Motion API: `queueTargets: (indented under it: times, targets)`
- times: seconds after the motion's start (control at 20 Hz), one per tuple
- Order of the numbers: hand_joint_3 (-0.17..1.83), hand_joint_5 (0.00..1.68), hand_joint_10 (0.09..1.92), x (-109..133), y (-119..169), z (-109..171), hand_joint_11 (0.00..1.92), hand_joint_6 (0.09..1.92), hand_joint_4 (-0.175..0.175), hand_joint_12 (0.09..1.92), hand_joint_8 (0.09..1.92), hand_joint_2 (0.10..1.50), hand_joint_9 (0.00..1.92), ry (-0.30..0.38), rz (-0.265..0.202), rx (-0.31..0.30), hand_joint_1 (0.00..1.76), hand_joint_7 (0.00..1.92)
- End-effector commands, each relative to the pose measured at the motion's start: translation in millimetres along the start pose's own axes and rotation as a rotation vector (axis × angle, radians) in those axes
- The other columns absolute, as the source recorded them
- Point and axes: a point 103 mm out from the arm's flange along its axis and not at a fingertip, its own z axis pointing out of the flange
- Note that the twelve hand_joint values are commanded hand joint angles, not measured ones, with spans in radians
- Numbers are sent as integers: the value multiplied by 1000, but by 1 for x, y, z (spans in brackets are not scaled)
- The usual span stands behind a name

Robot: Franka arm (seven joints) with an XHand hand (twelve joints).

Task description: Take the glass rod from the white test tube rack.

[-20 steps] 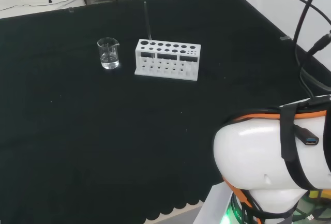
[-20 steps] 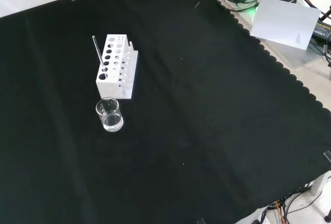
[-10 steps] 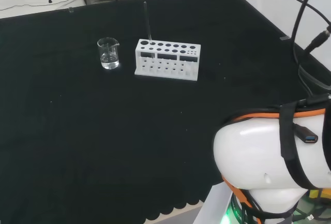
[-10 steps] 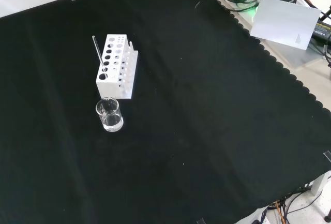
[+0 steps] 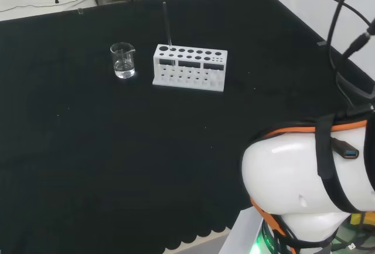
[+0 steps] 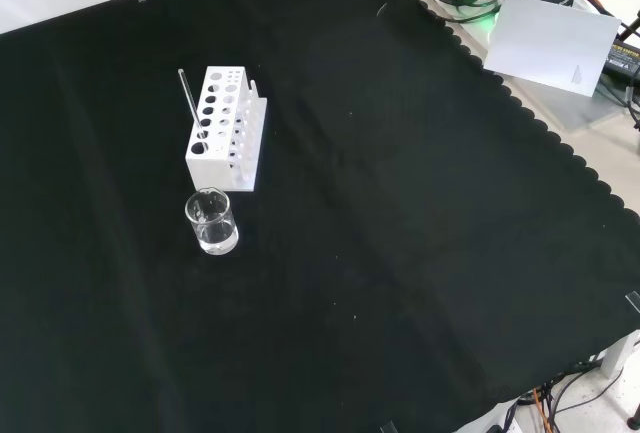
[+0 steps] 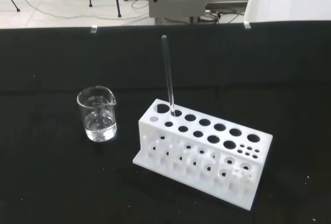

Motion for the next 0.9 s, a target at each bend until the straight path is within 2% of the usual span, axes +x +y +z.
queueTargets:
  times: [0.05, 0.35, 0.9]
  targets:
    - [458, 122, 890, 15, 46, 11, 0, 87, -147, 1471, 828, 830, 77, 12, 2, 29, 681, 0]
    - [457, 140, 890, 31, 86, 16, 6, 87, -146, 1499, 856, 832, 110, 27, 0, 22, 679, 0]
    - [458, 167, 887, 71, 154, 28, 61, 87, -148, 1504, 886, 834, 159, 8, -32, 33, 684, 16]
